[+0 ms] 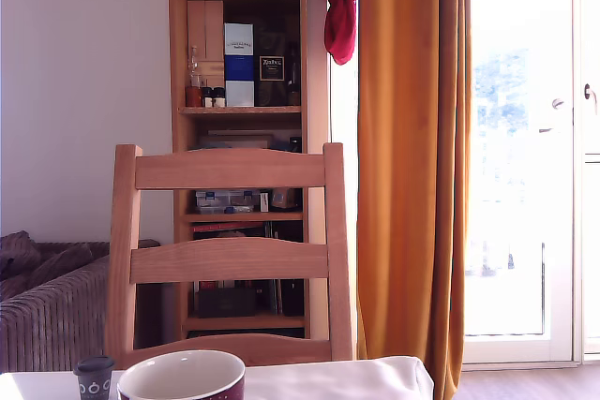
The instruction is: Pick the grey coffee capsule and place it inside the red coffee cup
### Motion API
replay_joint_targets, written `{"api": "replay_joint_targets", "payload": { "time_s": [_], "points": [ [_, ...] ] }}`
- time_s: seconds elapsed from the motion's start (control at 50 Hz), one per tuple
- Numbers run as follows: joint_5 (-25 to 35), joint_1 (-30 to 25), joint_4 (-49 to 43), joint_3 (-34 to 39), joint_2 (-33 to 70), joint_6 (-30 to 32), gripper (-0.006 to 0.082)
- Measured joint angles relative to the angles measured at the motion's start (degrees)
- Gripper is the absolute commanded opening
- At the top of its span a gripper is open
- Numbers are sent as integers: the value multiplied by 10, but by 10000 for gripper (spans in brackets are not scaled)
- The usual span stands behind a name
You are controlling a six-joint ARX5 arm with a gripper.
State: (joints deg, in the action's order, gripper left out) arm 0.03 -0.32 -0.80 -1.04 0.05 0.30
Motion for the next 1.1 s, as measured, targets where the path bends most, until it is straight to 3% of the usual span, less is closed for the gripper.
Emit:
{"api": "replay_joint_targets", "payload": {
  "time_s": [0.04,0.14,0.52,0.68,0.74,0.84,0.9,1.1],
  "points": [
    [9,0,-5,-1,-1,-9,-11],
    [106,1,-65,-9,-2,-96,-11],
    [240,0,-43,-9,-2,-206,-12],
    [269,0,-43,-9,17,-216,0],
    [266,0,-41,-9,45,-216,97],
    [253,-3,-21,-9,89,-216,386],
    [247,-7,0,-9,111,-207,494],
    [213,-26,42,-9,192,-163,518]
  ]
}}
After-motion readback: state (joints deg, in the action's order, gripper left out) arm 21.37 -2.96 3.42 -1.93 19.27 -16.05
